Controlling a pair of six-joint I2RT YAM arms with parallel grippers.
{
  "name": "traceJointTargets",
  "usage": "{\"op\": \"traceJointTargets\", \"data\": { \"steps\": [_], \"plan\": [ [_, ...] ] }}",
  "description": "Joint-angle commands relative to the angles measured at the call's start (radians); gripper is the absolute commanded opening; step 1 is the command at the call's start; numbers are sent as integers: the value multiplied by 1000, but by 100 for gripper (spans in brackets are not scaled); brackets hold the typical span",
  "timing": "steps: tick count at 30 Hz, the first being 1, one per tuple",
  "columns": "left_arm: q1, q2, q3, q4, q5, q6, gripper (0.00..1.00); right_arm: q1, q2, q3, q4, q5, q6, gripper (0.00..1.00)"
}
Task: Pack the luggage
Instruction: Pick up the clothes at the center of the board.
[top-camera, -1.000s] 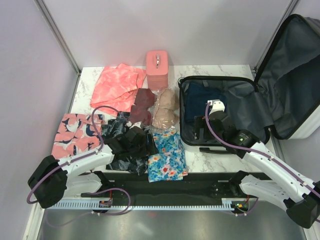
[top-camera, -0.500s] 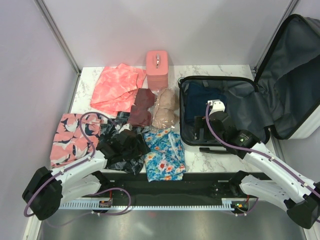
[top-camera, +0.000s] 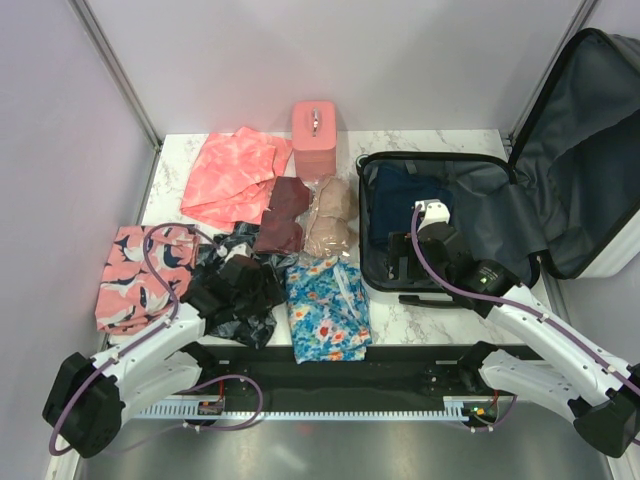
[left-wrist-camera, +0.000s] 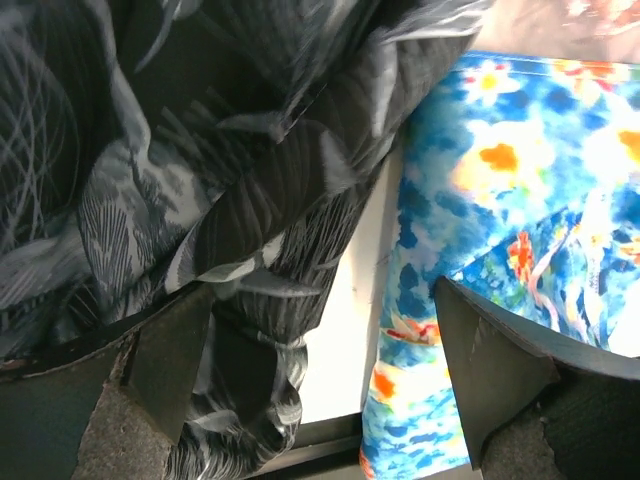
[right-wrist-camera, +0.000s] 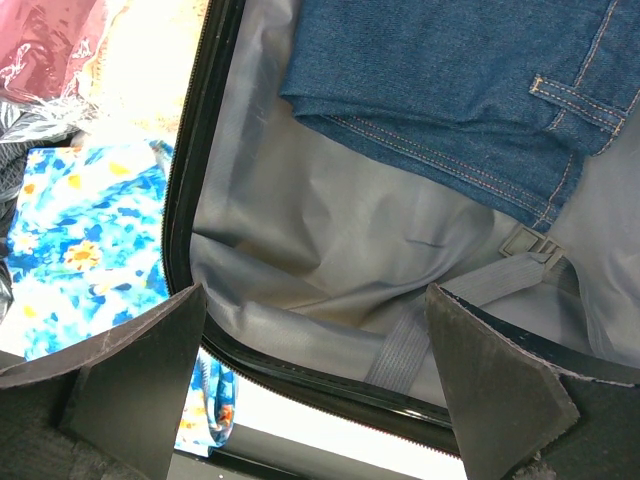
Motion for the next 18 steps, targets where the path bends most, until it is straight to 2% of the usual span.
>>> {"op": "traceJointTargets", "data": {
  "steps": [1, 8, 12, 18],
  "plan": [
    [7, 11, 116, -13, 22, 117, 100, 7, -4, 3, 18, 12, 6, 98],
    [-4, -21, 213, -46, 91, 96, 98, 9, -12, 0, 20, 21, 17, 98],
    [-16, -5, 205, -62, 162, 68, 97, 9, -9, -3, 18, 16, 14, 98],
    [-99, 67, 156, -14, 209, 2, 97, 9, 10, 2, 23, 10, 9, 98]
  ]
}}
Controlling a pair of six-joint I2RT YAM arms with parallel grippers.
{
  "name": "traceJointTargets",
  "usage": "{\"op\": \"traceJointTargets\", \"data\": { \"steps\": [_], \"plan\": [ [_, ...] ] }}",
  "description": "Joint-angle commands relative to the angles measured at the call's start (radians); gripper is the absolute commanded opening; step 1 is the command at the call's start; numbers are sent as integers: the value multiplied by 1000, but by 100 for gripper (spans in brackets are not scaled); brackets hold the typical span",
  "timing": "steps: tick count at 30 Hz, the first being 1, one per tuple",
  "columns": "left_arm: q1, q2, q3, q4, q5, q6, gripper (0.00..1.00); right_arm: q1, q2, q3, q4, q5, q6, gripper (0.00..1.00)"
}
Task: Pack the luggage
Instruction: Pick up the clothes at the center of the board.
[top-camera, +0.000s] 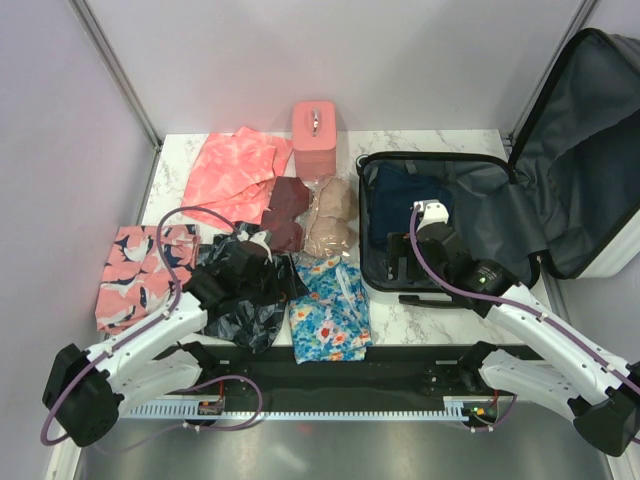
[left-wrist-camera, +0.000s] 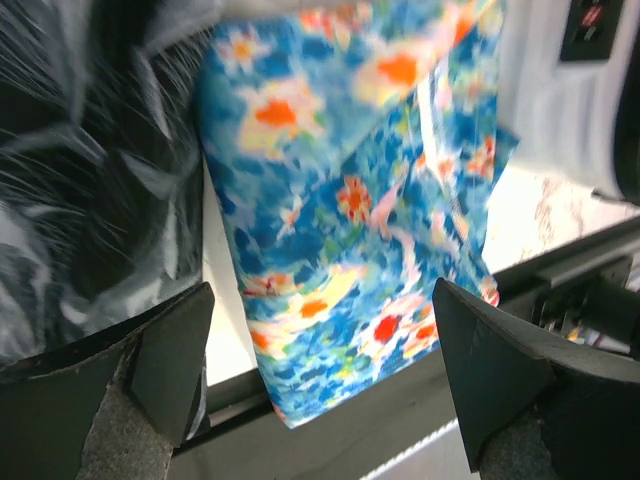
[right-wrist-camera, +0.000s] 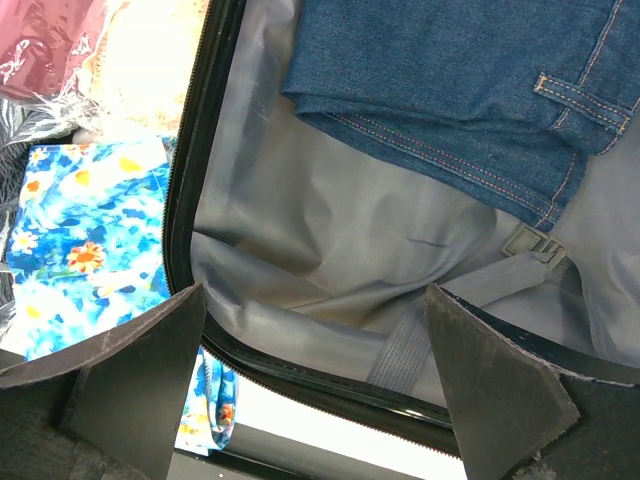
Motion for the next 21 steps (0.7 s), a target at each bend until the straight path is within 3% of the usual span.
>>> {"op": "traceJointTargets", "data": {
  "steps": [1, 15, 21],
  "plan": [
    [-22, 26, -44, 49, 68, -58, 97, 5, 4, 3, 24, 8, 8, 98],
    [-22, 157, -131, 282, 149, -66, 98, 5, 15, 9, 25, 4, 7, 98],
    [-22, 240, -137, 298, 137, -69, 98, 5, 10, 5, 24, 5, 7, 98]
  ]
}}
